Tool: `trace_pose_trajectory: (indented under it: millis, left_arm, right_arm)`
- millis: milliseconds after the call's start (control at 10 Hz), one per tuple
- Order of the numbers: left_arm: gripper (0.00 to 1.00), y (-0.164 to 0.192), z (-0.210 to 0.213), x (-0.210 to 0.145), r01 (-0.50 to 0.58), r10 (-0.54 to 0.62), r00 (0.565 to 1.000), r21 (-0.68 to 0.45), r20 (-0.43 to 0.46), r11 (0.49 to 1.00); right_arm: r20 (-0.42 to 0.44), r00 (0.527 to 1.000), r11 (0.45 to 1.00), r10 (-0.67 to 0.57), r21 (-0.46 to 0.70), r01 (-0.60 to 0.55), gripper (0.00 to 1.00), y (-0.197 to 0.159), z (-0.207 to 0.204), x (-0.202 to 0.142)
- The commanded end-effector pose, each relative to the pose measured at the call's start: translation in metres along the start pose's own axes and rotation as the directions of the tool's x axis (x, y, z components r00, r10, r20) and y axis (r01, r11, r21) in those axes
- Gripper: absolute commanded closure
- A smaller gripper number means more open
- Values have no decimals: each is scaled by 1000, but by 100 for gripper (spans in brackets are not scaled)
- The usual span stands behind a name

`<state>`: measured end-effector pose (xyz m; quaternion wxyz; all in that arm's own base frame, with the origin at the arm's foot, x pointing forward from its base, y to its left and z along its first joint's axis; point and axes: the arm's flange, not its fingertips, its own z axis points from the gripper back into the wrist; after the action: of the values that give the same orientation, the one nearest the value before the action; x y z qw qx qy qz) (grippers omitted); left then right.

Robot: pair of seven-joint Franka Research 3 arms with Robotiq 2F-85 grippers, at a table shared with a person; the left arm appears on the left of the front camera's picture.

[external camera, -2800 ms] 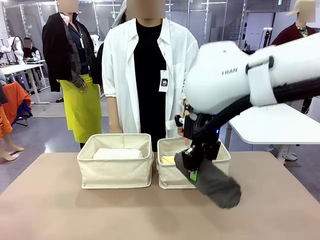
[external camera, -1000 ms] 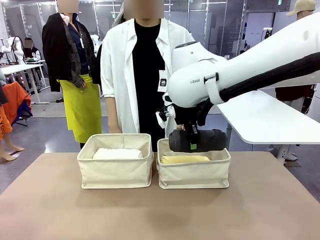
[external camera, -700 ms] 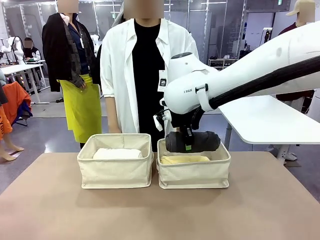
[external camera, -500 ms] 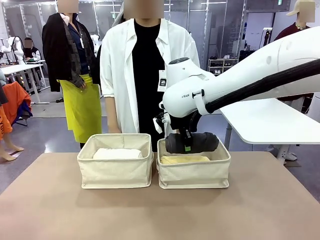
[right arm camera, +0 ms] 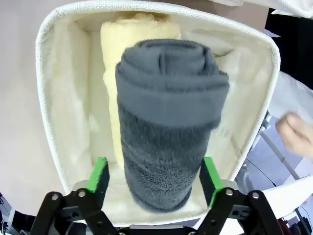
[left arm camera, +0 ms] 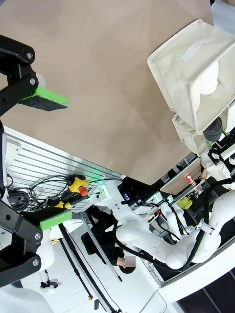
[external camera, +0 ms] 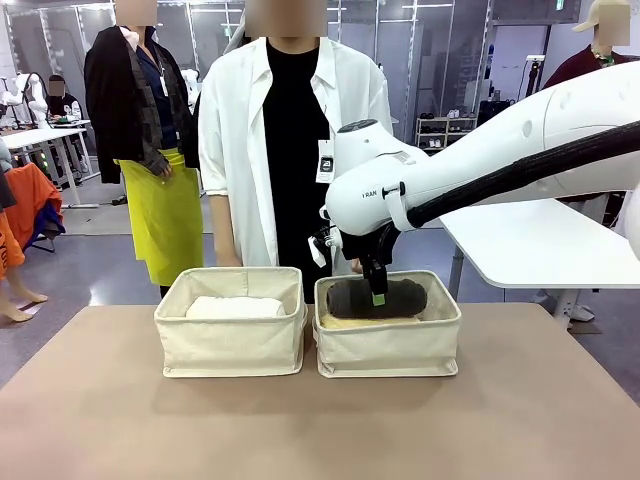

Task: Divide the towels into two baskets.
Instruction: Pick up one hotel-folded towel from the bottom of the table and place it in the Fabric basket indicated by the person.

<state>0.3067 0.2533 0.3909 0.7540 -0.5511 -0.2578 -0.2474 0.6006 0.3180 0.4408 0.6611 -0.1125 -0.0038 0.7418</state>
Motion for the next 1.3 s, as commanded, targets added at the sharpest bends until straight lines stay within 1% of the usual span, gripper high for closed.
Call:
trace_pose_trajectory:
  millis: [0,100,200,300,1200]
  left_arm:
    - [0,-6,0,-1,-2,2,1000,-2,9,1000]
    - [0,-6,0,-1,-2,2,1000,-2,9,1000]
    - [0,-6,0,-1,-2,2,1000,-2,9,1000]
    - [0,-6,0,-1,-2,2,1000,-2,9,1000]
    - [0,-6,0,-1,-2,2,1000,-2,9,1000]
  right_arm:
    - [-13,1000,1000,-28,0,28,0,10,8,-3]
    - [-9,999,999,-39,-2,39,0,13,9,-6]
    - [-6,998,998,-69,-4,69,0,24,16,-20]
    - [-2,1000,1000,-5,-3,5,0,1,6,-2]
    - [-2,1000,1000,-5,-3,5,0,1,6,-2]
